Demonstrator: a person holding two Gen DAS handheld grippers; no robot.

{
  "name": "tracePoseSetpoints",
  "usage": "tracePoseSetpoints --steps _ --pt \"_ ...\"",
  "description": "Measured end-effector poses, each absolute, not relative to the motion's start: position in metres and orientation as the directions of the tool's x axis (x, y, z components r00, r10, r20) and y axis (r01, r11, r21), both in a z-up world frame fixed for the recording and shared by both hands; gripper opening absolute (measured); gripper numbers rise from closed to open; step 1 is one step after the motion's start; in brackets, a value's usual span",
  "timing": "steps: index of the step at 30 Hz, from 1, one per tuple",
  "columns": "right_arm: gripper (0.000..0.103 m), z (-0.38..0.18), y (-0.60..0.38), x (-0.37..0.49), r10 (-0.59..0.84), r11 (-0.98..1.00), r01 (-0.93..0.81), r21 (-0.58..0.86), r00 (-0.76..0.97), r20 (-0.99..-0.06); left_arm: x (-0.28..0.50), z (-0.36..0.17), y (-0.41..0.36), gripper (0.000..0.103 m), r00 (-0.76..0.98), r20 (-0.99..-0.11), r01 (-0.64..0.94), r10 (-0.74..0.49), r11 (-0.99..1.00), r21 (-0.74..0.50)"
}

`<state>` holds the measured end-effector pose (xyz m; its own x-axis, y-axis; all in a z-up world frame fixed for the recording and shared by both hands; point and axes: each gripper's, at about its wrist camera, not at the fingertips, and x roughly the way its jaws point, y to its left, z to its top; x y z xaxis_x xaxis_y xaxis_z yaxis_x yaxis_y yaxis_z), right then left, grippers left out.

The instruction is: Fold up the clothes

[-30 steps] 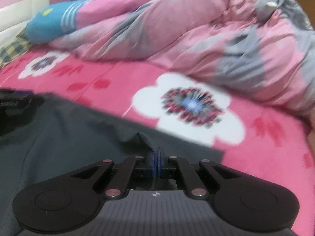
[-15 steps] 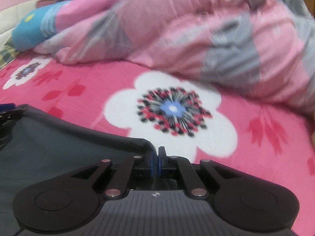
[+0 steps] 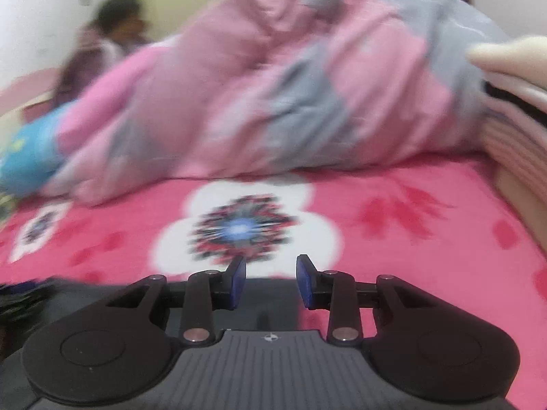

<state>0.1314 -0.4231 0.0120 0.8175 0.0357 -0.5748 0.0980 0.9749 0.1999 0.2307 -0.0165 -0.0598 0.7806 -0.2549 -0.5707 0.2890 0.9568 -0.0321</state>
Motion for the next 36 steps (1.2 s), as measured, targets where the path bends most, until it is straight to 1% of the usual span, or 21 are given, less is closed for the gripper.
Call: tracePoseSetpoints --steps 2,5,8,13,18,21,24,25,28,30,32,33,34,35,36 --pt "0.034 0.015 -0.417 0.120 0.044 0.968 0.107 0.229 0.820 -0.571 0.230 -0.058 -0.014 0.055 0.785 -0.561 0.290 -0.263 0.956 -0.042" --pt "0.034 0.021 -0.417 0.088 0.063 0.933 0.147 0.328 0.831 -0.552 0.226 -0.052 -0.010 0.055 0.796 -0.535 0.293 -0.282 0.954 -0.067" --pt "0.035 0.032 -0.419 0.039 0.075 0.894 0.183 0.408 0.837 -0.541 0.213 -0.040 -0.008 0.055 0.794 -0.504 0.341 -0.339 0.936 -0.090" --pt "0.036 0.040 -0.401 -0.026 0.043 0.878 0.243 0.412 0.818 -0.574 0.182 -0.021 -0.010 0.057 0.764 -0.461 0.451 -0.452 0.885 -0.120" --pt "0.038 0.020 -0.374 -0.068 0.049 0.861 0.284 0.421 0.778 -0.626 0.148 -0.025 -0.021 0.057 0.662 -0.493 0.566 -0.564 0.808 -0.163" --pt "0.038 0.002 -0.365 -0.084 0.057 0.829 0.323 0.457 0.764 -0.643 0.136 -0.034 -0.028 0.057 0.634 -0.517 0.599 -0.576 0.788 -0.143" --pt "0.039 -0.020 -0.372 -0.098 0.108 0.712 0.382 0.589 0.770 -0.629 0.132 -0.044 -0.033 0.057 0.632 -0.538 0.600 -0.558 0.791 -0.117" --pt "0.041 -0.027 -0.376 -0.101 0.115 0.662 0.409 0.628 0.773 -0.624 0.133 -0.046 -0.034 0.057 0.630 -0.545 0.598 -0.554 0.793 -0.116" --pt "0.043 -0.054 -0.392 -0.110 0.111 0.470 0.498 0.729 0.786 -0.608 0.136 -0.052 -0.036 0.057 0.626 -0.566 0.587 -0.537 0.802 -0.112" --pt "0.043 -0.071 -0.404 -0.111 0.115 0.341 0.508 0.791 0.813 -0.571 0.139 -0.056 -0.037 0.057 0.624 -0.580 0.578 -0.524 0.809 -0.108" --pt "0.043 -0.084 -0.413 -0.109 0.123 0.244 0.482 0.841 0.845 -0.520 0.142 -0.060 -0.037 0.057 0.617 -0.597 0.572 -0.513 0.813 -0.108" --pt "0.038 -0.088 -0.415 -0.108 0.123 0.222 0.472 0.853 0.855 -0.504 0.142 -0.061 -0.037 0.057 0.615 -0.601 0.570 -0.510 0.814 -0.108" --pt "0.019 -0.091 -0.417 -0.107 0.122 0.204 0.462 0.863 0.863 -0.490 0.143 -0.061 -0.037 0.057 0.614 -0.603 0.570 -0.509 0.815 -0.108" --pt "0.005 -0.091 -0.417 -0.107 0.114 0.211 0.467 0.859 0.861 -0.496 0.142 -0.061 -0.036 0.057 0.615 -0.601 0.571 -0.510 0.814 -0.107" --pt "0.004 -0.086 -0.417 -0.108 0.105 0.233 0.461 0.856 0.863 -0.494 0.142 -0.060 -0.035 0.057 0.616 -0.600 0.572 -0.511 0.814 -0.105"
